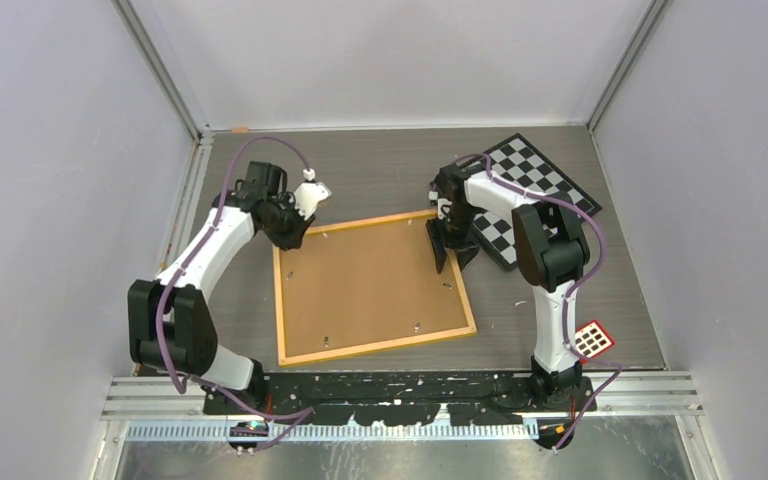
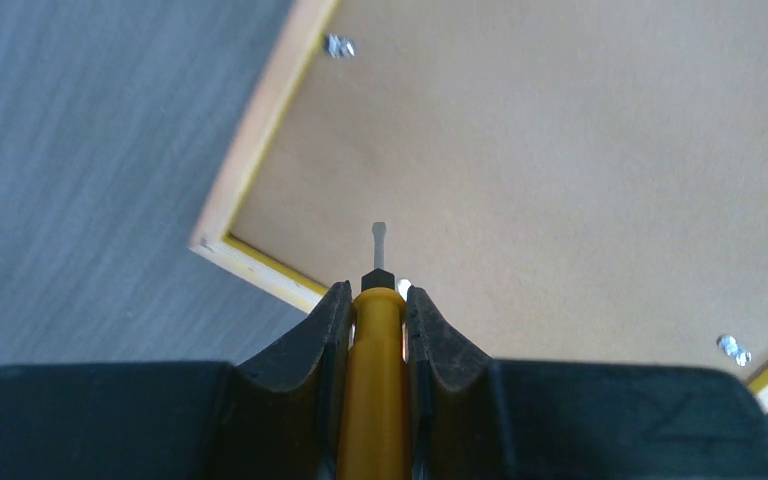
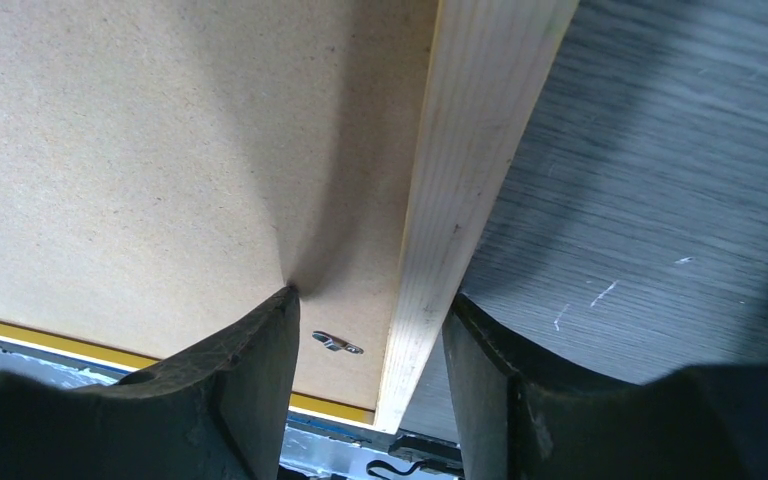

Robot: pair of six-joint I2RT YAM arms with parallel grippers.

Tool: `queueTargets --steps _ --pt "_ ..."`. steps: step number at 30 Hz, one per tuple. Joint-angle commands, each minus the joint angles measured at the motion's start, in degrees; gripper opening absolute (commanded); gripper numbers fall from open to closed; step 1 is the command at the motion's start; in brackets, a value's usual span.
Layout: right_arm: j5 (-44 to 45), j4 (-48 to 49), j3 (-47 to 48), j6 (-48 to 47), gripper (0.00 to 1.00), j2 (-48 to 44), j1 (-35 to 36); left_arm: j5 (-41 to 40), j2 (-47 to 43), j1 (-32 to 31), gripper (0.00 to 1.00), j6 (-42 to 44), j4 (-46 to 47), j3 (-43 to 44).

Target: Take the photo out of the frame

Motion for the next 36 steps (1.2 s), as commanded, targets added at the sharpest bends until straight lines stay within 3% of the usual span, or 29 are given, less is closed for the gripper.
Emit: queueTargets --steps 1,10,25,30,36 --pt "2.52 1.63 1.75 -0.57 0.58 0.76 0.33 3.97 2.99 -1.07 0.00 -3.34 4.58 6.19" --pt "3.45 2.22 2.22 -0.55 0.54 0.94 0.89 1.18 11.25 -5.65 0.00 -6.04 7.89 12.99" --pt "5.20 2.82 2.04 -0.47 0.46 1.67 1.02 -5.88 18.75 -8.94 0.00 -6.09 9.49 16.35" --pt "6.03 2.92 2.13 -0.34 0.37 2.07 1.00 -9.35 19.09 -8.94 0.00 -4.03 7.71 16.30" --pt "7.69 2.83 2.30 -0.49 0.12 2.39 0.98 -12.09 17.05 -8.94 0.00 -1.99 6.11 14.70"
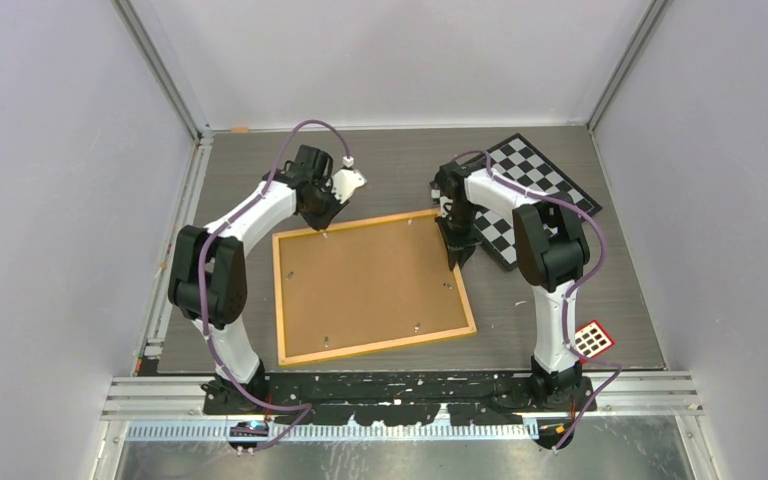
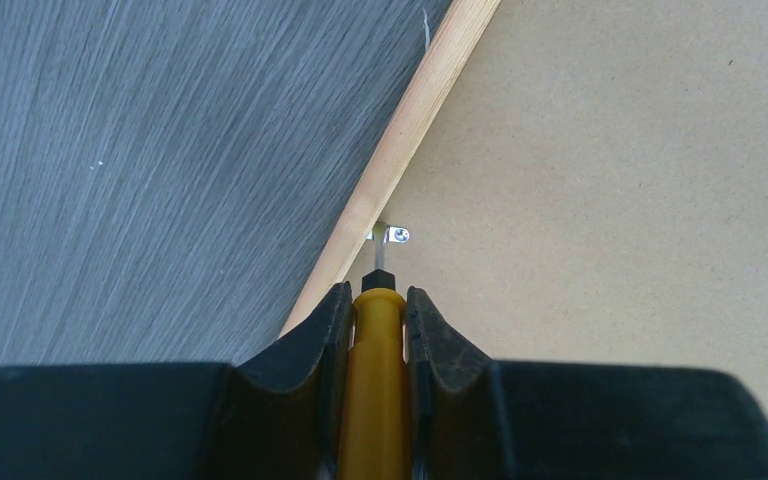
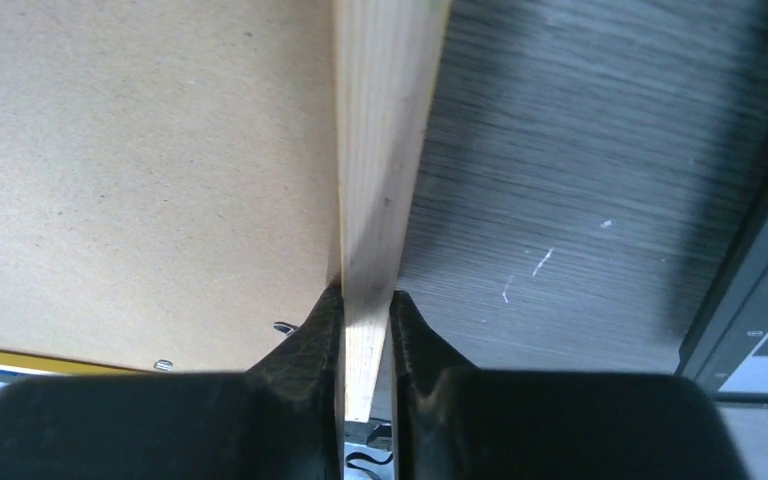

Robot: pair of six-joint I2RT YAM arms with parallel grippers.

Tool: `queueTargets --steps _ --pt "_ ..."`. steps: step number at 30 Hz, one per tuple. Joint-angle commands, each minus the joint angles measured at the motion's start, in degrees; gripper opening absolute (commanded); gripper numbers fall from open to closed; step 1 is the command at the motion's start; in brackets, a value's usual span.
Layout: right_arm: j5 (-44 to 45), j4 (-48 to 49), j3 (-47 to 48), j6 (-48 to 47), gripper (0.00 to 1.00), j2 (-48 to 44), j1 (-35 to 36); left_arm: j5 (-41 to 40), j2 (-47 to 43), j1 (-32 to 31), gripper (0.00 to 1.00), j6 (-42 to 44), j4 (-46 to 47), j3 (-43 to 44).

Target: Take the photo out of the frame

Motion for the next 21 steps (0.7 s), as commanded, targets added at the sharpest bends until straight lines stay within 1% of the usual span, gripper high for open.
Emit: queueTargets --steps 1,2,3,8,14,17,21 --pt "2.71 5.00 0.81 0.26 0.08 2.29 0.72 -3.78 -2.24 -0.07 0.00 2.89 -1.13 -0.22" --pt "2.78 4.93 0.88 0.24 0.03 2.40 0.73 -4.04 -2.46 -0.05 0.00 3.32 -1.56 -0.49" --pt "2.82 4.87 0.99 0.32 0.01 2.49 0.73 -4.24 -2.54 -0.06 0.00 3.56 -2.01 -0.59" --pt "3.09 4.82 1.10 0.43 0.01 2.35 0.76 -4.93 -2.81 0.02 0.00 4.36 -4.32 -1.21" --pt "2.88 4.91 1.02 0.66 0.01 2.21 0.75 -3.89 -3.79 0.02 0.00 5.05 -5.74 -2.44" --pt "2.38 4.78 1.35 0.84 0.01 2.42 0.75 -2.33 -3.95 -0.06 0.00 4.13 -5.65 -2.87" --pt "2.02 4.56 1.80 0.82 0.01 2.61 0.74 -2.39 -3.40 0.02 0.00 1.48 -4.45 -2.13"
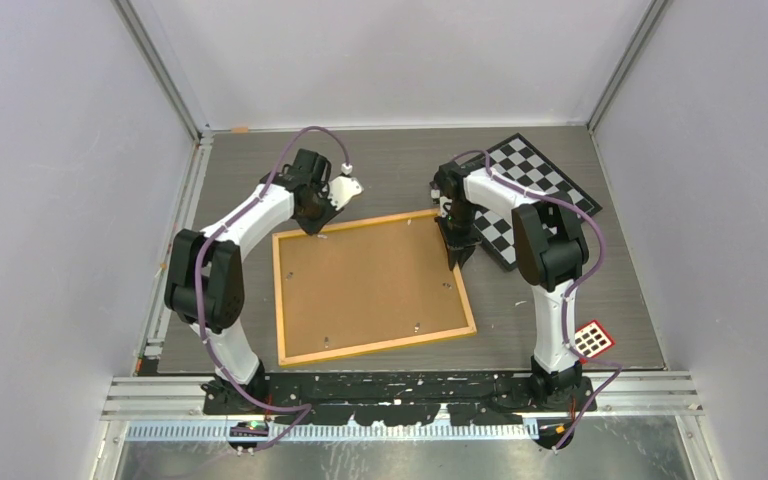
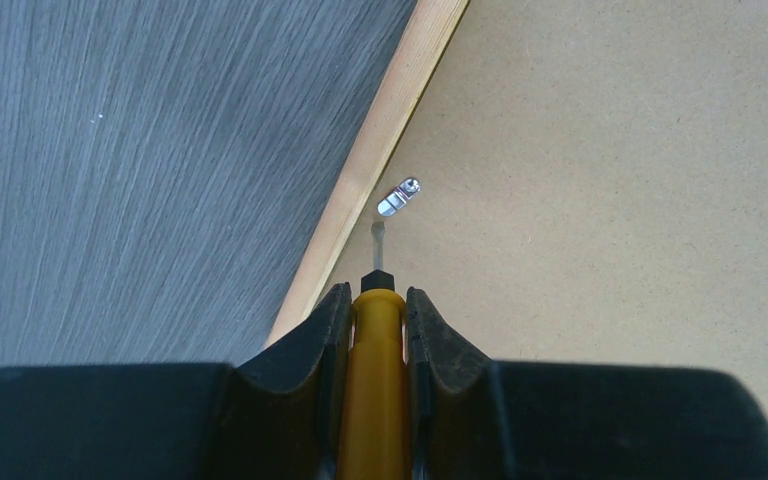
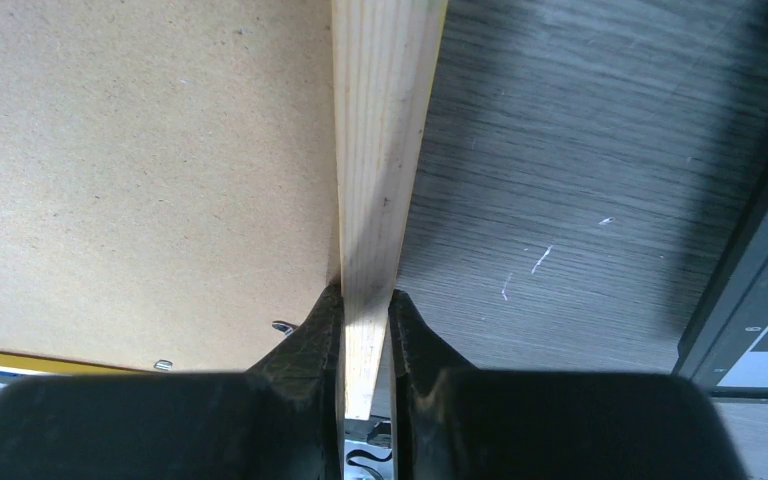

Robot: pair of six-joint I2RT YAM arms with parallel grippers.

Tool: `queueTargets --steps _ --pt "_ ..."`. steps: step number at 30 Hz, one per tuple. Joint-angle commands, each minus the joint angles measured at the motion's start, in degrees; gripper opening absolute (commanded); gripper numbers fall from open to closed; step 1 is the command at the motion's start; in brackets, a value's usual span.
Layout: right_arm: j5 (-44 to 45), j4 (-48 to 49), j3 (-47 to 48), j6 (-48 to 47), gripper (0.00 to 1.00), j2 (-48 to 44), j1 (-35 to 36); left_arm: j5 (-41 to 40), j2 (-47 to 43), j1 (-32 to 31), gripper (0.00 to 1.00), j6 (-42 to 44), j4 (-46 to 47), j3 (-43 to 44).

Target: Take the photo out of the frame

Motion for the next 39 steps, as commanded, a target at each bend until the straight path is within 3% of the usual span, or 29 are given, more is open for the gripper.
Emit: queueTargets --steps 1,24,39 --pt "1.11 5.30 1.17 0.40 0.01 2.20 0.60 1.06 -1.91 0.24 0.00 -2.78 -1.12 -0.18" --pt "0.50 5.34 0.88 0.61 0.01 2.06 0.60 2.83 -1.00 0.28 0.00 -4.98 4.98 1.54" --pt "0.70 5.52 0.51 0.63 0.01 1.91 0.66 1.97 0.54 0.33 0.00 -2.34 3.19 -0.56"
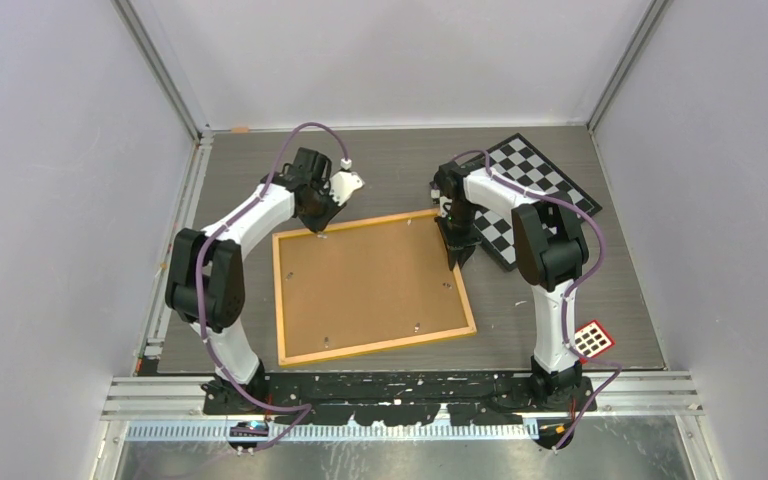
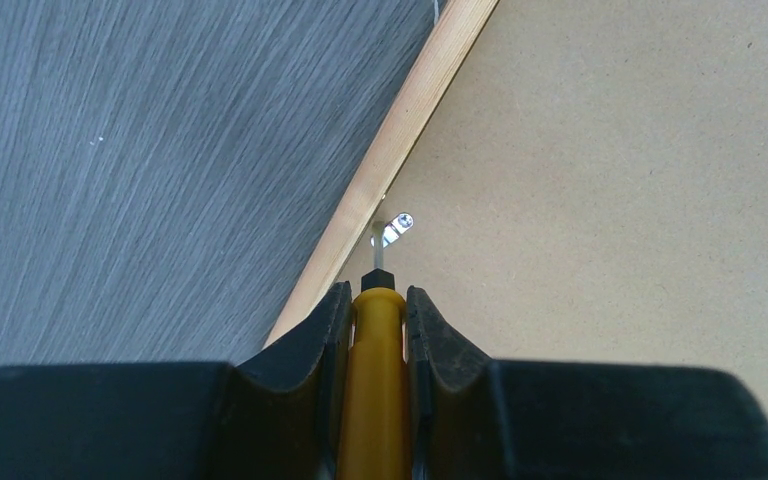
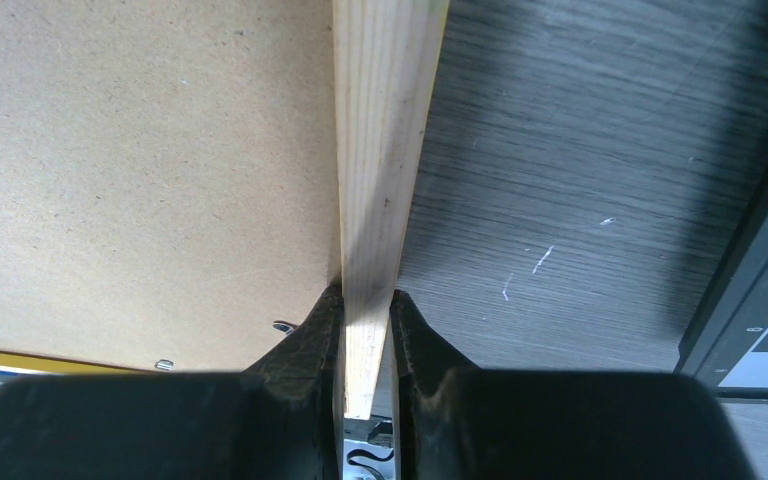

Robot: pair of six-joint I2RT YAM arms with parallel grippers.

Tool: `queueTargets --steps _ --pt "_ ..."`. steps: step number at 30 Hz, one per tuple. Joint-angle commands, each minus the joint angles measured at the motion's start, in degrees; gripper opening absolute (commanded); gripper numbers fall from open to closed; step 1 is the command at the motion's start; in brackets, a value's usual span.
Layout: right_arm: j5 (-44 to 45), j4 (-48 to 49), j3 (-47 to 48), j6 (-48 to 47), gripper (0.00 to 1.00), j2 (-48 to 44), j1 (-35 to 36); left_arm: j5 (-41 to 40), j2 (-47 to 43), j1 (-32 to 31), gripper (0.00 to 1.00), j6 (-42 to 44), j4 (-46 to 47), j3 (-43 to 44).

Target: Take the photo out of the frame

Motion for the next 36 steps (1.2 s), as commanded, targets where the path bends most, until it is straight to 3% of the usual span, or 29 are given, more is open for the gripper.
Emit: queueTargets --steps 1,18,36 --pt "0.80 5.82 0.23 0.53 0.01 1.82 0.63 -0.32 0.16 0.28 0.00 2.14 0.00 -0.99" --pt "0.19 5.83 1.00 0.66 0.00 2.48 0.63 6.12 -2.35 0.07 0.00 3.79 -8.59 -2.58" --pt "0.42 5.90 3.06 0.17 0.01 3.54 1.62 10.10 -3.69 -1.06 0.00 -2.05 -5.54 -3.49"
